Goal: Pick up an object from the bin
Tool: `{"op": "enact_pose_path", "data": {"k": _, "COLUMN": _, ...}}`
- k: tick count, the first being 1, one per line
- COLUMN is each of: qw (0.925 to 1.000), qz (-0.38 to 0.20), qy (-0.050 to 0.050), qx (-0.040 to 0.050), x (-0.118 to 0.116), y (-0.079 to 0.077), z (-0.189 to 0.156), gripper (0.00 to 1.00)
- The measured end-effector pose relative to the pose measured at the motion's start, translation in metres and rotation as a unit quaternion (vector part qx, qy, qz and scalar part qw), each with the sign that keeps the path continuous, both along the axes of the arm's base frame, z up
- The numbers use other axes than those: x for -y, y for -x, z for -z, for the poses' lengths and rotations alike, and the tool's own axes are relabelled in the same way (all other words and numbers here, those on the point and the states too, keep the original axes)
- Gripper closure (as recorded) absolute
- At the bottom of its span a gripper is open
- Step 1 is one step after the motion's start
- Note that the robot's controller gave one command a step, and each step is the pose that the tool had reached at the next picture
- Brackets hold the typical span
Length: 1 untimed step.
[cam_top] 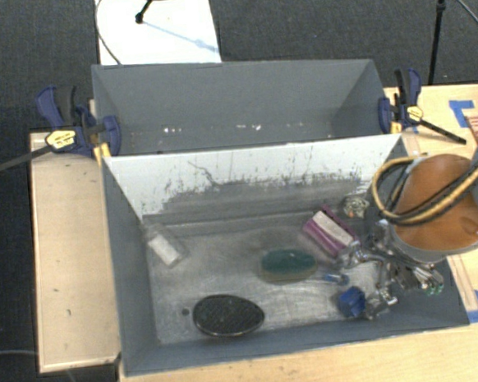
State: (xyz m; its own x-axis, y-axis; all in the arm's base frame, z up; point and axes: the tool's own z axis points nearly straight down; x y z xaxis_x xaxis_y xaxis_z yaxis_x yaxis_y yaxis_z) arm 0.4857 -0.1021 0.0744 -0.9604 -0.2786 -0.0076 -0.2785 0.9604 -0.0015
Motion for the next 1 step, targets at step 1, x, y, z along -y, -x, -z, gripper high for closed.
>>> {"op": "enact_pose_path", "data": {"k": 1, "qw": 0.9904, "qz": -0.138, "qy": 0.002, "qx": 0.0043, "x": -0.0521, "y": 0.0033, "z": -0.0031, "gripper": 0.0}}
